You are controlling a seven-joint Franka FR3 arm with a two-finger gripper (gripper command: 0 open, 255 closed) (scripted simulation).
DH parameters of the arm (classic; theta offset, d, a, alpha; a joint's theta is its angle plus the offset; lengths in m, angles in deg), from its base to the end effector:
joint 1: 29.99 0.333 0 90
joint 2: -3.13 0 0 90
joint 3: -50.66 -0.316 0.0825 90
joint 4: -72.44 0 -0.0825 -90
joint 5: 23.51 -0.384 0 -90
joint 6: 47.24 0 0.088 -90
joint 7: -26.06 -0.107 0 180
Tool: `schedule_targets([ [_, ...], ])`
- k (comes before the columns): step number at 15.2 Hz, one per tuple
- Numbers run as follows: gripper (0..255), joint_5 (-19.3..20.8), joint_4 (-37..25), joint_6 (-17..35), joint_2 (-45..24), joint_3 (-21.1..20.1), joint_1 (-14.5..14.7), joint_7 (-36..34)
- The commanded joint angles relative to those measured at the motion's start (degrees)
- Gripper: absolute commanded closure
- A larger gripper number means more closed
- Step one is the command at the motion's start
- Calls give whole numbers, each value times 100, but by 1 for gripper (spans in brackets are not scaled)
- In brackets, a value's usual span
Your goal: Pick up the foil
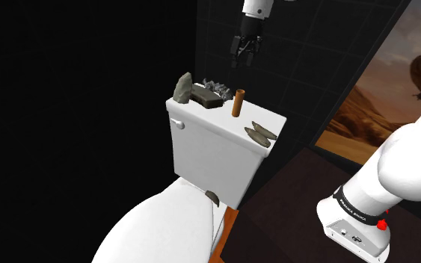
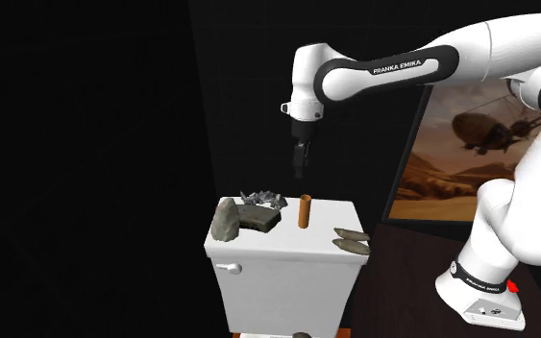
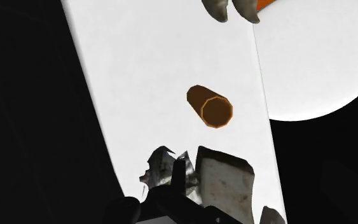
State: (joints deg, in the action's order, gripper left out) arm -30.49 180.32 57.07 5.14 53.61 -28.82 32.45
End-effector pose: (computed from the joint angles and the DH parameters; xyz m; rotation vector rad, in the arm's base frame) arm 0.5486 -0.0074 0.5173 -3.0195 -0.0736 0.0283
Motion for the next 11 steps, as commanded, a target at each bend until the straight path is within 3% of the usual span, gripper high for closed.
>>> schedule_targets([
  [1, 0, -8, -416, 9, -490, -3, 4, -25],
  [11, 0, -28, -3167, -453, -3094, -21, -24, -187],
])
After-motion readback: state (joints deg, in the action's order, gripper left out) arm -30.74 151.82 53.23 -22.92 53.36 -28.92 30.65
